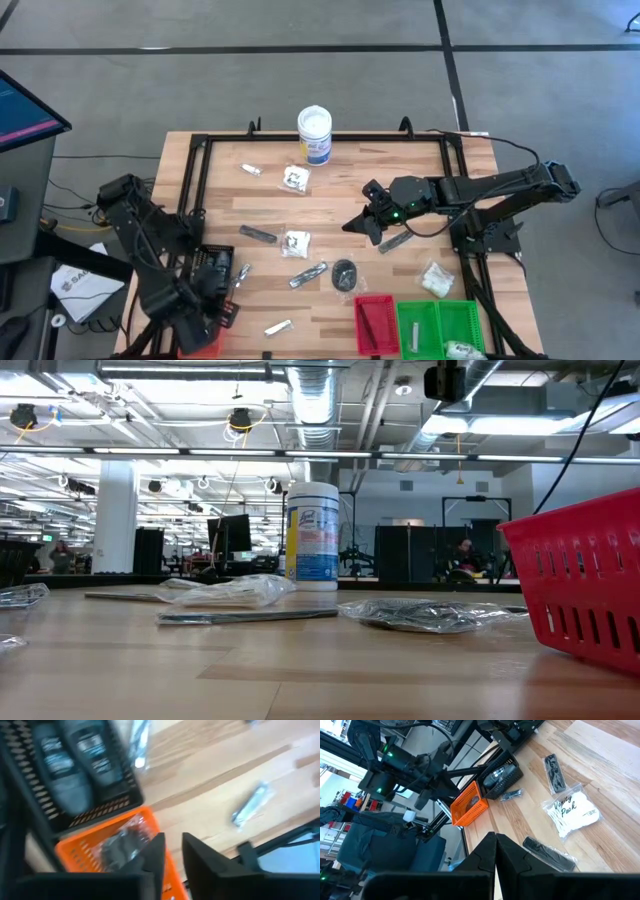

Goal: Pick & Place Travel size toiletries
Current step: Put the white cotton pack into the right green bin

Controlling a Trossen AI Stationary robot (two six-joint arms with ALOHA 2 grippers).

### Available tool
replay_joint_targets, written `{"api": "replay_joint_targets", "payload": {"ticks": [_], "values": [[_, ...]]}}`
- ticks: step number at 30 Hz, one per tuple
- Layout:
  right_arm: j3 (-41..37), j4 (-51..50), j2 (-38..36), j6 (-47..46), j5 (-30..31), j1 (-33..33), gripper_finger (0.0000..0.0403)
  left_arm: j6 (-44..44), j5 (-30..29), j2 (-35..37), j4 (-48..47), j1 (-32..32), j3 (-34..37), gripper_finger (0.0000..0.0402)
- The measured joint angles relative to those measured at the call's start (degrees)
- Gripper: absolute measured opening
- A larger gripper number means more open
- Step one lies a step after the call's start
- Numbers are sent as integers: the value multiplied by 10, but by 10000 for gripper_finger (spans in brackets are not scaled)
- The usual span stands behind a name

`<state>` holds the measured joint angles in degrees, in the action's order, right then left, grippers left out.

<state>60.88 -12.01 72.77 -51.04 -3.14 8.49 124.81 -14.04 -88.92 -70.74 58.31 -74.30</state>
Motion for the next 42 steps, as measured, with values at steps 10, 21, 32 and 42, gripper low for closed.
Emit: {"api": "replay_joint_targets", "payload": {"ticks": [10, 21, 32, 42], "values": [[0, 0, 0, 0, -1, 1, 0, -63, -84, 0, 36, -47, 0, 5], [0, 0, 0, 5, -15, 2, 0, -154, -104, 0, 94, -121, 0, 1], [0, -5, 0, 5, -15, 25, 0, -247, -101, 0, 170, -198, 0, 4], [0, -44, 0, 6, -15, 56, 0, -256, -86, 0, 175, -279, 0, 4]]}}
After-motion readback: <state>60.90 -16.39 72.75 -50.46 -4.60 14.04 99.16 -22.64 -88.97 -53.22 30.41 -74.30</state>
